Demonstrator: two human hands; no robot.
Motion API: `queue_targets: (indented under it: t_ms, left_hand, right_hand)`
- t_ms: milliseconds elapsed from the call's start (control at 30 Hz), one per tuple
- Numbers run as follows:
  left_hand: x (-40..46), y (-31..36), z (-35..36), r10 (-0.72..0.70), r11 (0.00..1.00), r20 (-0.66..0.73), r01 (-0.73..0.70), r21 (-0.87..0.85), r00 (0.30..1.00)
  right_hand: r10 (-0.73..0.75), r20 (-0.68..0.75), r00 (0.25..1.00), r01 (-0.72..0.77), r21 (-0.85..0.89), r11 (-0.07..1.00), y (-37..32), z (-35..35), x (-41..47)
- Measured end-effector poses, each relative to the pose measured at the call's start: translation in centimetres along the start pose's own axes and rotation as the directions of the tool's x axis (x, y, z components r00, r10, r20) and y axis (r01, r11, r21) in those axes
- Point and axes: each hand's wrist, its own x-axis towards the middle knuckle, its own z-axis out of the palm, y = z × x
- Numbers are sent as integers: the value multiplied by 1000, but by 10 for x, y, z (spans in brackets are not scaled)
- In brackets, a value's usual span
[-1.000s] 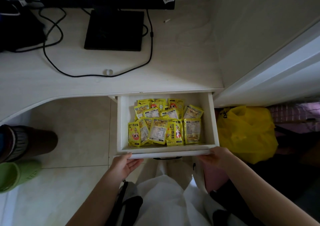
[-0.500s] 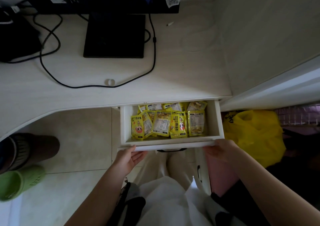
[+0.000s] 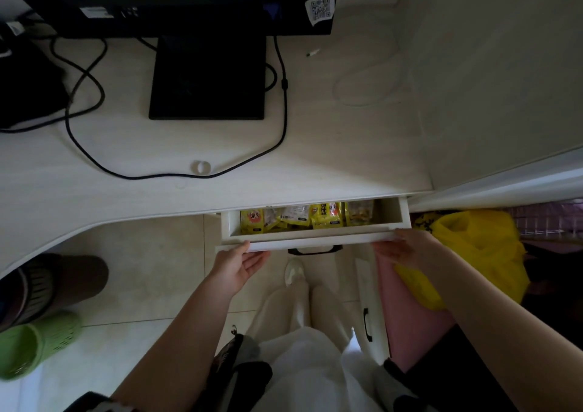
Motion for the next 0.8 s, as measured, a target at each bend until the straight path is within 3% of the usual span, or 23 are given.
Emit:
queue_targets:
  t_ms: [400,567,800]
  left_hand:
    - [19,34,26,89,996,53,-88,-25,995]
    - [26,48,32,85,996,62,-85,-9,994]
    - [32,58,32,32,999,88,-34,23,996]
  right_hand:
    - [-75,8,997,75,31,997,-40,26,15]
    - [-99,70,993,83,202,976,-54,35,15]
    - [-102,109,989,66,294,954,-54,33,32]
